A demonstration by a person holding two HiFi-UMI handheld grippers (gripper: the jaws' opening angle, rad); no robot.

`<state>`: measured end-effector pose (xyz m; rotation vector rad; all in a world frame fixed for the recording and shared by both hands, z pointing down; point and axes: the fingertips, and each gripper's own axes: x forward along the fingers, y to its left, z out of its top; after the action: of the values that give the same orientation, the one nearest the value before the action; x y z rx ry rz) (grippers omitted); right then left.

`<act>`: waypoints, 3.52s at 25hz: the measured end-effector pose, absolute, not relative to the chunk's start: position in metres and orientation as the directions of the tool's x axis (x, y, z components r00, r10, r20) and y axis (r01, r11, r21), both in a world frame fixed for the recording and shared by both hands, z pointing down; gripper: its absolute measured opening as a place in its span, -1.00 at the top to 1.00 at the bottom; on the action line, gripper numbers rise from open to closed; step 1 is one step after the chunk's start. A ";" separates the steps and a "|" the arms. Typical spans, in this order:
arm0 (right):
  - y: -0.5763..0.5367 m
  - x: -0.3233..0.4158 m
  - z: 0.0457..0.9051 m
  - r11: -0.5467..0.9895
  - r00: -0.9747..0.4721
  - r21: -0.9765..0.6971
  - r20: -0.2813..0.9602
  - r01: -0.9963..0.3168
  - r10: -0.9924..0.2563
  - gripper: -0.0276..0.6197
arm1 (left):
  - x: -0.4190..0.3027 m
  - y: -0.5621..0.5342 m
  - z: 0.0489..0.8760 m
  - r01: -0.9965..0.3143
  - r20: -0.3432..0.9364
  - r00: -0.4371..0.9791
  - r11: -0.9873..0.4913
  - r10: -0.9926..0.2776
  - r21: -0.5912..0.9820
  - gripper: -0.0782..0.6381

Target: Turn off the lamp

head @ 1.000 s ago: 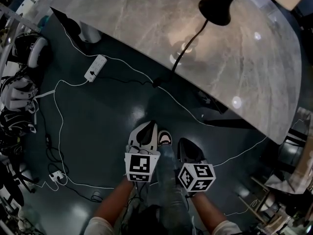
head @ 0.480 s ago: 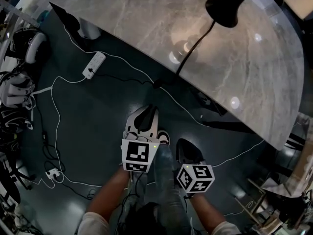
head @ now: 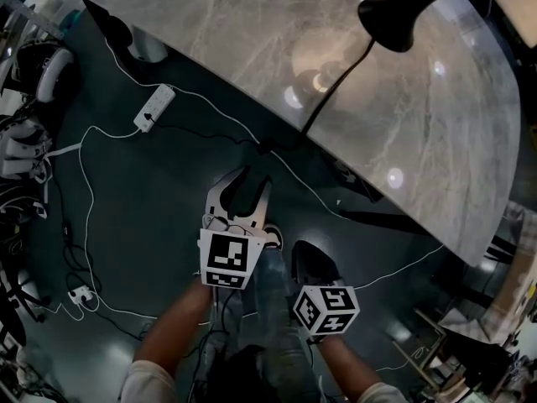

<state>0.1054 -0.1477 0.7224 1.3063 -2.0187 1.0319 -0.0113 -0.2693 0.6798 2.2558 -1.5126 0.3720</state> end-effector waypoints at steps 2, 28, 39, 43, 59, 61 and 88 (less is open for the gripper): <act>-0.147 0.104 0.723 0.249 -0.404 -0.319 0.755 -0.914 -0.516 0.92 | -0.012 -0.277 0.677 -0.918 0.417 0.395 -0.371 -0.819 0.141 0.38; -0.146 0.111 0.740 0.253 -0.394 -0.307 0.783 -0.918 -0.481 0.92 | -0.004 -0.315 0.696 -0.869 0.435 0.471 -0.490 -0.768 0.076 0.37; -0.144 0.110 0.743 0.245 -0.392 -0.309 0.789 -0.919 -0.474 0.92 | -0.005 -0.316 0.698 -0.879 0.434 0.454 -0.472 -0.778 0.074 0.50; -0.143 0.109 0.745 0.246 -0.392 -0.309 0.791 -0.919 -0.470 0.92 | -0.005 -0.316 0.699 -0.881 0.431 0.452 -0.466 -0.781 0.079 0.51; -0.138 0.116 0.746 0.238 -0.383 -0.304 0.792 -0.923 -0.475 0.92 | -0.005 -0.317 0.697 -0.894 0.421 0.428 -0.444 -0.800 0.066 0.51; -0.138 0.116 0.745 0.239 -0.383 -0.303 0.792 -0.923 -0.476 0.92 | -0.006 -0.318 0.695 -0.895 0.420 0.424 -0.442 -0.802 0.060 0.52; -0.137 0.118 0.745 0.231 -0.374 -0.297 0.793 -0.926 -0.481 0.92 | -0.008 -0.318 0.690 -0.897 0.412 0.422 -0.439 -0.807 0.059 0.58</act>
<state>0.1183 -0.1367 0.7447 1.2871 -1.9551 1.0451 -0.0080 -0.3177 0.6897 2.4092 -1.4816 0.4742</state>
